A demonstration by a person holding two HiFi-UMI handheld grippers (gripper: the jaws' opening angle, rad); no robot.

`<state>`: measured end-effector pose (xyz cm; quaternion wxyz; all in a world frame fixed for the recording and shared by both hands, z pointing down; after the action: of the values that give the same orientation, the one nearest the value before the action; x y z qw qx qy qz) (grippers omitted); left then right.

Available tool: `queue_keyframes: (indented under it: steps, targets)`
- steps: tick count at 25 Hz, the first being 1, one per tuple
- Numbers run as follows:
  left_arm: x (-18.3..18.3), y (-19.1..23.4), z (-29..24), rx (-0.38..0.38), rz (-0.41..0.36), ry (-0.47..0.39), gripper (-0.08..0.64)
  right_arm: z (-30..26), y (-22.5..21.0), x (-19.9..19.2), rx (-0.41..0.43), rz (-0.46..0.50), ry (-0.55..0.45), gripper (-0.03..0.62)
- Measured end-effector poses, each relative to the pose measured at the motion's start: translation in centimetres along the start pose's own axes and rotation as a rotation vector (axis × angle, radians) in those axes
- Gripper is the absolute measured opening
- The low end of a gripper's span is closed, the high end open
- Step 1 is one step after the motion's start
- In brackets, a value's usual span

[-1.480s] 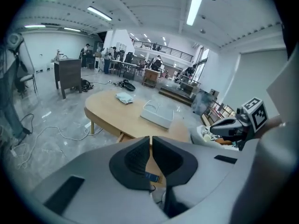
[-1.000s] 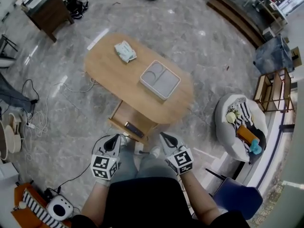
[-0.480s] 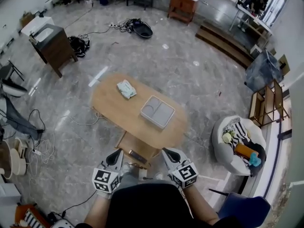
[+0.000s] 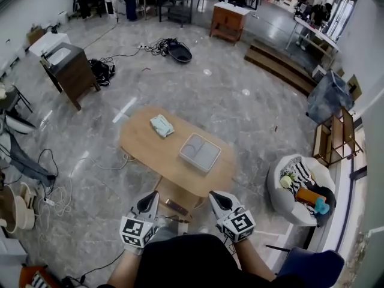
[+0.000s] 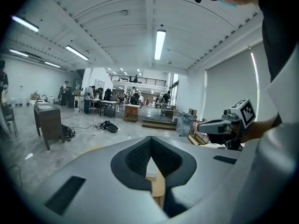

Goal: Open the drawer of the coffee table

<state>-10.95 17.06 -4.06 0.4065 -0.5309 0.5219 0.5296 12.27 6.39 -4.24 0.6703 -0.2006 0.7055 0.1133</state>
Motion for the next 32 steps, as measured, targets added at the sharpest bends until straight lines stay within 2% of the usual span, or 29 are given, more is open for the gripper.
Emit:
queue_keyframes:
  steps: [7, 13, 32]
  targets:
    - [1.5, -0.2, -0.2, -0.017, 0.036, -0.048, 0.017, -0.7, 0.7, 2.0, 0.015, 0.04, -0.037, -0.002]
    - [2.1, -0.8, -0.4, -0.042, 0.019, -0.073, 0.017, -0.7, 0.7, 2.3, 0.008, 0.07, -0.058, -0.003]
    - [1.5, -1.8, -1.4, -0.033, 0.018, -0.024, 0.017, 0.3, -0.3, 2.0, 0.002, 0.077, -0.04, -0.003]
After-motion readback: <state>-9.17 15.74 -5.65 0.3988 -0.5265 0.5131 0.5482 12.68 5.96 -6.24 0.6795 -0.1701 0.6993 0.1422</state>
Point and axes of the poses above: the fingertips, and each gripper's own axes: z backward along the fingers, y to its left, x out of its top, the point moved 6 cm from there along z, backward along the fingers, and after that the axes turned 11 degrees about -y, right-handed, at the moved point
